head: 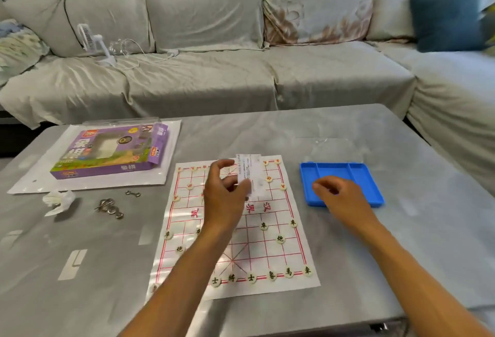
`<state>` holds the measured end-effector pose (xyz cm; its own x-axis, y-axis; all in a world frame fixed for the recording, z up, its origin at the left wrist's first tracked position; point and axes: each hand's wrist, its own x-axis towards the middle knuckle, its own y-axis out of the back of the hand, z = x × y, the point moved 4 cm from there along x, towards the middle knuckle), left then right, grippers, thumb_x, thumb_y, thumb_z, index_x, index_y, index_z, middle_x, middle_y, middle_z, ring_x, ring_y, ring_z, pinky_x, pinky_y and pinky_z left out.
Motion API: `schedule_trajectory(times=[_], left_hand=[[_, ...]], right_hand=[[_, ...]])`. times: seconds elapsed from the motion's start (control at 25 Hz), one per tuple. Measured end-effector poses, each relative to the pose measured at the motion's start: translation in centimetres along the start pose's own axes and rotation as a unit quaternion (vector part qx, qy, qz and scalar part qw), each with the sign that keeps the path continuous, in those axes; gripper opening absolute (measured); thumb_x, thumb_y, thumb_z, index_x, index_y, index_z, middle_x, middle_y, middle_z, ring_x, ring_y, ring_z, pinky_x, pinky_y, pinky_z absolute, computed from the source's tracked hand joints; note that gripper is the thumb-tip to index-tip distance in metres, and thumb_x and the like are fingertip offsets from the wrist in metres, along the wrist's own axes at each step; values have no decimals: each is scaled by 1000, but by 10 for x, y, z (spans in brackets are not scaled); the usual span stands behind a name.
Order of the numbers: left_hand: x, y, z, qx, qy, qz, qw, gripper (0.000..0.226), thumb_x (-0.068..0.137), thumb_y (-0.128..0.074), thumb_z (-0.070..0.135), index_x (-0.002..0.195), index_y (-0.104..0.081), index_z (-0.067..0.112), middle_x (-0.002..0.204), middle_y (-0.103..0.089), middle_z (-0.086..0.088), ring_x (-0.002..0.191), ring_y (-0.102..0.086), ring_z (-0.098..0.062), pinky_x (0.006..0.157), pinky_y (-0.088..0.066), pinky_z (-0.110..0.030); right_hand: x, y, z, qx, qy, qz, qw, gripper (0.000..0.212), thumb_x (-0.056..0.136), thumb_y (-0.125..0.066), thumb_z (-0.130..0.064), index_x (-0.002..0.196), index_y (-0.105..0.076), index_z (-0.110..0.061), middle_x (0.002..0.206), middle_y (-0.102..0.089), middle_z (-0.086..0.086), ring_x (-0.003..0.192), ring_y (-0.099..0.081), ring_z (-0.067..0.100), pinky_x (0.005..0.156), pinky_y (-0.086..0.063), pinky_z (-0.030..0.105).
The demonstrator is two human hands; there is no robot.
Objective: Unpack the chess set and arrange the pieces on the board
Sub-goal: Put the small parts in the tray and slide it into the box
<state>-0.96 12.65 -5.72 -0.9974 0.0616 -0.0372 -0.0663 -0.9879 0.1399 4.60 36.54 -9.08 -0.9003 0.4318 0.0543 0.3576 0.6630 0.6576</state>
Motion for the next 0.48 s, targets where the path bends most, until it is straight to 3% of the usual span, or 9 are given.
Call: schedule_trajectory(times=[0.08, 0.16, 0.28, 0.36, 0.48], left_hand=[[-6, -65, 0, -6, 9, -66, 998, 28, 87, -68, 15, 107, -51, 27, 99, -71, 7, 79, -70, -10, 65, -57, -19], [-6, -114, -5, -3, 0, -104, 995, 22, 87, -68, 16, 101, -54, 27, 102, -70, 4, 81, -70, -11, 69, -59, -22], [0, -145, -19, 26, 9, -111, 993, 20, 87, -66, 17, 103, -58, 26, 99, -69, 5, 85, -68, -13, 75, -58, -27], [5, -140, -28, 44, 9, -93, 995, 20, 87, -63, 18, 103, -60, 29, 96, -66, 9, 87, -64, -10, 76, -57, -26], [9, -120, -37, 59, 3, -61, 996, 15, 91, -61, 19, 102, -62, 28, 96, -65, 9, 88, -62, -7, 71, -52, -17]], right_hand=[[-1, 5, -5, 234, -62, -50, 969, 15, 92, -60, -32, 98, -69, -20, 89, -73, -4, 77, -68, 15, 64, -51, 27], [4, 10, -1, 270, -80, -63, 957, 12, 92, -60, -20, 101, -68, -19, 90, -74, -1, 68, -69, 18, 56, -52, 28], [24, 22, 29, 174, -98, 27, 980, 10, 90, -61, -13, 97, -67, -16, 84, -72, 0, 57, -63, 15, 53, -50, 29], [40, 32, 50, 77, -118, 90, 986, 8, 84, -64, -17, 91, -67, -17, 83, -72, -1, 69, -66, 16, 64, -51, 32], [50, 31, 68, -25, -159, 88, 983, 12, 79, -67, -27, 89, -60, -24, 88, -68, -3, 83, -63, 18, 68, -42, 31]])
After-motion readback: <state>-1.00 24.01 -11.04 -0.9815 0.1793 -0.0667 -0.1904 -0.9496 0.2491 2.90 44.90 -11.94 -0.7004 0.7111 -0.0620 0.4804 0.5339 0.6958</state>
